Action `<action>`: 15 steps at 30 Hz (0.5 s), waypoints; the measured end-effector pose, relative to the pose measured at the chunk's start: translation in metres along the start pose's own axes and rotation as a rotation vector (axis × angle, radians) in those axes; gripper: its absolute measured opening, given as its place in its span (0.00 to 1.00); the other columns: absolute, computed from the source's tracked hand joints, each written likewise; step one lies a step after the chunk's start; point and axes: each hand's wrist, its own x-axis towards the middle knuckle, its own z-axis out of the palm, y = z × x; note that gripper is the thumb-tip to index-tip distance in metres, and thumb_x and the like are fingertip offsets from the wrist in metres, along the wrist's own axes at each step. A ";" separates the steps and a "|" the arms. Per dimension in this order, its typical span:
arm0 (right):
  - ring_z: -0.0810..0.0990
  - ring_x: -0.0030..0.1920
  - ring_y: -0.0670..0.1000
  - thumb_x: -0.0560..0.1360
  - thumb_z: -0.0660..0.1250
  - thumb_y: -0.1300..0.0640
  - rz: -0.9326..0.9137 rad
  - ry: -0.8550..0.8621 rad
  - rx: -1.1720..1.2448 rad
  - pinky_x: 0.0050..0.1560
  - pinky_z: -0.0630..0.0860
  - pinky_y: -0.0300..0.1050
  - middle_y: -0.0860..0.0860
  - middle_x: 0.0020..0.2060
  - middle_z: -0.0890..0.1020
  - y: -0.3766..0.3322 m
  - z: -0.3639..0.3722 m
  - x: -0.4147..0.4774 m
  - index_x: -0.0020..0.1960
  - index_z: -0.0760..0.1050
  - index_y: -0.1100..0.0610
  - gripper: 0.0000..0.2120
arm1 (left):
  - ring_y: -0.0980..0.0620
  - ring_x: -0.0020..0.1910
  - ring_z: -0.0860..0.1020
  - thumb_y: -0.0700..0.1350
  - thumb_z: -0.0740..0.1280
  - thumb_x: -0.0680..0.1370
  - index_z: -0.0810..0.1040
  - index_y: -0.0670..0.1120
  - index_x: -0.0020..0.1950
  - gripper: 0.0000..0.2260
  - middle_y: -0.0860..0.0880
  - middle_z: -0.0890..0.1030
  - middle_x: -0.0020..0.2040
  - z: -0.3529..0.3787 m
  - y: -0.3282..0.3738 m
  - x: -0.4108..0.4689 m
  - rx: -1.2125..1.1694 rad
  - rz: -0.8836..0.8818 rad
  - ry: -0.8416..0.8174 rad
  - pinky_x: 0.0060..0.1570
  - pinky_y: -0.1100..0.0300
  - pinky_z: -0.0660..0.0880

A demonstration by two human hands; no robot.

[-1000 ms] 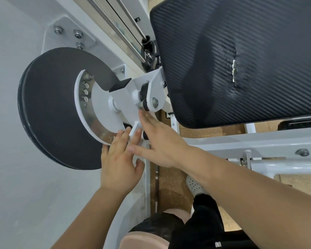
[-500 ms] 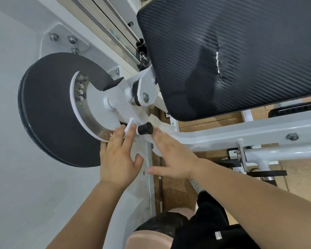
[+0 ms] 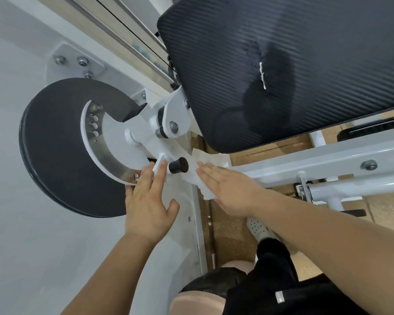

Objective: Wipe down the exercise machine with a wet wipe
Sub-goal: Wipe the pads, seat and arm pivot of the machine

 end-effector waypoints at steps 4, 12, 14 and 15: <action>0.48 0.83 0.49 0.81 0.59 0.69 0.028 0.004 0.020 0.81 0.55 0.50 0.49 0.84 0.43 -0.005 -0.016 0.001 0.84 0.40 0.52 0.40 | 0.43 0.79 0.61 0.57 0.68 0.75 0.51 0.57 0.82 0.39 0.47 0.64 0.79 -0.007 0.001 -0.002 0.049 0.011 -0.030 0.76 0.35 0.58; 0.76 0.69 0.52 0.85 0.57 0.59 0.267 0.401 0.413 0.73 0.71 0.47 0.51 0.70 0.78 -0.039 -0.065 -0.028 0.77 0.70 0.52 0.21 | 0.44 0.83 0.50 0.61 0.61 0.79 0.51 0.56 0.83 0.35 0.48 0.56 0.83 -0.026 0.015 -0.023 0.111 -0.011 0.047 0.79 0.36 0.45; 0.74 0.71 0.49 0.85 0.56 0.59 0.162 0.562 0.501 0.73 0.69 0.42 0.50 0.71 0.78 -0.069 -0.082 -0.026 0.76 0.72 0.54 0.20 | 0.42 0.81 0.57 0.57 0.65 0.77 0.65 0.52 0.79 0.30 0.46 0.65 0.80 -0.029 0.009 -0.028 0.068 0.019 0.157 0.78 0.34 0.51; 0.74 0.71 0.48 0.84 0.55 0.58 0.092 0.627 0.489 0.73 0.68 0.41 0.50 0.71 0.78 -0.081 -0.088 -0.021 0.76 0.72 0.55 0.21 | 0.41 0.80 0.60 0.55 0.67 0.77 0.71 0.50 0.76 0.28 0.45 0.69 0.78 -0.029 0.002 -0.029 0.052 0.039 0.219 0.77 0.34 0.53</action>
